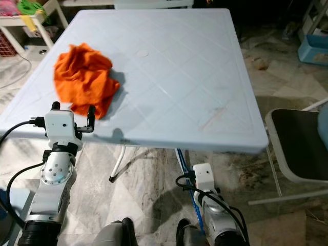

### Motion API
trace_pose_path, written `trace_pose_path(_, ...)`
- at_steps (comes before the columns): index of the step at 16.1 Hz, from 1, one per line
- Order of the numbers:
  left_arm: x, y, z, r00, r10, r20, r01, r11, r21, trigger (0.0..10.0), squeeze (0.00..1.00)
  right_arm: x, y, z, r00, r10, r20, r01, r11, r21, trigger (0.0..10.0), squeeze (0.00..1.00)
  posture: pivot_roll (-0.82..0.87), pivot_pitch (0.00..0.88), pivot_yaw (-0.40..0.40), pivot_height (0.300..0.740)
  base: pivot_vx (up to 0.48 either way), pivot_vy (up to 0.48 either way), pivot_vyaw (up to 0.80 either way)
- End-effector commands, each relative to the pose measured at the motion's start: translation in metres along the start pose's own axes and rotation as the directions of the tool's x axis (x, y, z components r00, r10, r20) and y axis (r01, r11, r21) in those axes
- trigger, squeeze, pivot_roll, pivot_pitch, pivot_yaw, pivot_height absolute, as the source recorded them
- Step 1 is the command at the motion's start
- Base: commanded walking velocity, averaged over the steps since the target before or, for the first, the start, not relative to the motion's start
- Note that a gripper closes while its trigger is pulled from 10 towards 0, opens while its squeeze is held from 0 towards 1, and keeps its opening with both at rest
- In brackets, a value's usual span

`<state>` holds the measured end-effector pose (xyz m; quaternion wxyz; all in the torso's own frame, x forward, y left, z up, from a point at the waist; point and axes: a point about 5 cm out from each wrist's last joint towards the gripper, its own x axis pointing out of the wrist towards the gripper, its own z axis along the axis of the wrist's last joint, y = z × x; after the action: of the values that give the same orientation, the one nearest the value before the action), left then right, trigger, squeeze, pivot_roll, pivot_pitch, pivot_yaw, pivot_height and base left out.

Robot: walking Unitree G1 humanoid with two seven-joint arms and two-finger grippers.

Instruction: Hang hanger

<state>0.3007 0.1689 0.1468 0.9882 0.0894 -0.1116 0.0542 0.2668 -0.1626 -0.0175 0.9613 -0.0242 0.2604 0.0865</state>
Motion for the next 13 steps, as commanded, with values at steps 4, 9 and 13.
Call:
trace_pose_path(4,-0.001,-0.003,0.000,1.000,-0.014,-0.013,0.014,1.000,0.015,10.0,0.00,-0.003,-0.005,-0.008,1.000,-0.011,-0.023,0.011,1.000,0.017,10.0,0.00,-0.03,0.164,0.058,0.740,-0.254,0.000,0.00)
trace_pose_path(9,-0.004,-0.009,-0.004,0.998,-0.046,-0.035,0.046,0.999,0.010,10.0,0.00,-0.003,-0.006,-0.008,1.000,-0.007,-0.025,0.007,1.000,0.016,10.0,0.00,-0.03,0.164,0.054,0.740,-0.319,0.000,0.00)
trace_pose_path(13,-0.007,-0.013,-0.007,0.997,-0.061,-0.049,0.062,0.998,0.005,10.0,0.00,-0.005,-0.009,-0.010,1.000,-0.012,-0.029,0.013,1.000,0.013,10.0,0.00,-0.03,0.168,0.051,0.740,-0.359,0.000,0.00)
